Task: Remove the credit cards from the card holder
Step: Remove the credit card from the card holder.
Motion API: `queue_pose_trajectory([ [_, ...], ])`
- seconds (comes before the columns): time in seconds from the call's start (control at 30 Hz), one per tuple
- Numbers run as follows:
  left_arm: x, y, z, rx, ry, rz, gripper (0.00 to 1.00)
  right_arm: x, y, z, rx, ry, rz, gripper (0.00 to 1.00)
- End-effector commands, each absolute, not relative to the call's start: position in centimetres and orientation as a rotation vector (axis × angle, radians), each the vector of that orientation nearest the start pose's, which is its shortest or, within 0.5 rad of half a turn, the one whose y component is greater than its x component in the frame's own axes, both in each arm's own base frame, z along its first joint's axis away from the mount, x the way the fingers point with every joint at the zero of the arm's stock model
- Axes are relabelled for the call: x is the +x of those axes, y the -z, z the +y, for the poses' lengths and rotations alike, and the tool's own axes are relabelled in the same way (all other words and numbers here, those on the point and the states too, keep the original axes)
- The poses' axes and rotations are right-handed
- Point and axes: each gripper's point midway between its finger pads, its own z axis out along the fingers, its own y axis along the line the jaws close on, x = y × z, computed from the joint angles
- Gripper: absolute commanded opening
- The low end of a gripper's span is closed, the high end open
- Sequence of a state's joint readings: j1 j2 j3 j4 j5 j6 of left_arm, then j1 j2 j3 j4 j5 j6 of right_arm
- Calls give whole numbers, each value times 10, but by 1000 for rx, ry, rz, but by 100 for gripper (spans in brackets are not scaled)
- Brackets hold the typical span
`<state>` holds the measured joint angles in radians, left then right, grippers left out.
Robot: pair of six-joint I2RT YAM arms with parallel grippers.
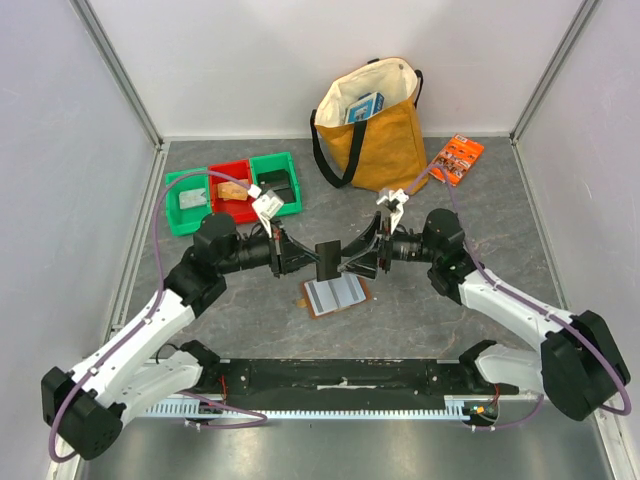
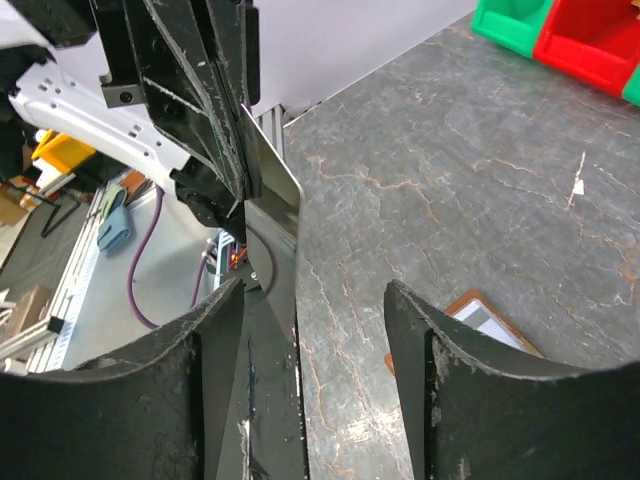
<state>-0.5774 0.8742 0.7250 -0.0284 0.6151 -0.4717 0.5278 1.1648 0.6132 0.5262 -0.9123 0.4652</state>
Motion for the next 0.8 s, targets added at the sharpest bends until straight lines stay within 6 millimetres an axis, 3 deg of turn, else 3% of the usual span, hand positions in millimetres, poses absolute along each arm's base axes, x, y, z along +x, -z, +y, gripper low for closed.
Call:
queue_pose_trajectory([
  [0.0, 180, -290, -272, 768, 1322, 1698, 2, 194, -266, 307, -932, -1507, 1454, 62],
  [0.13, 180, -296, -276, 802, 1343, 1678, 2, 188, -271, 319, -979, -1522, 1412, 48],
  [0.3, 183, -293, -272, 769, 1308, 1714, 2, 191, -266, 324, -995, -1469, 1440, 3],
  [0.43, 202, -289, -256, 605, 1161, 1785, 19, 216, -244, 316, -1002, -1186, 1543, 0],
  [0.6, 224, -288, -226, 226, 1026, 1908, 65, 251, -229, 295, -900, -751, 1611, 0],
  [0.67, 225, -287, -219, 69, 1049, 1943, 75, 261, -229, 285, -854, -600, 1611, 0],
  [0.77, 221, -283, -222, -165, 1174, 1992, 80, 271, -229, 273, -794, -378, 1594, 0],
])
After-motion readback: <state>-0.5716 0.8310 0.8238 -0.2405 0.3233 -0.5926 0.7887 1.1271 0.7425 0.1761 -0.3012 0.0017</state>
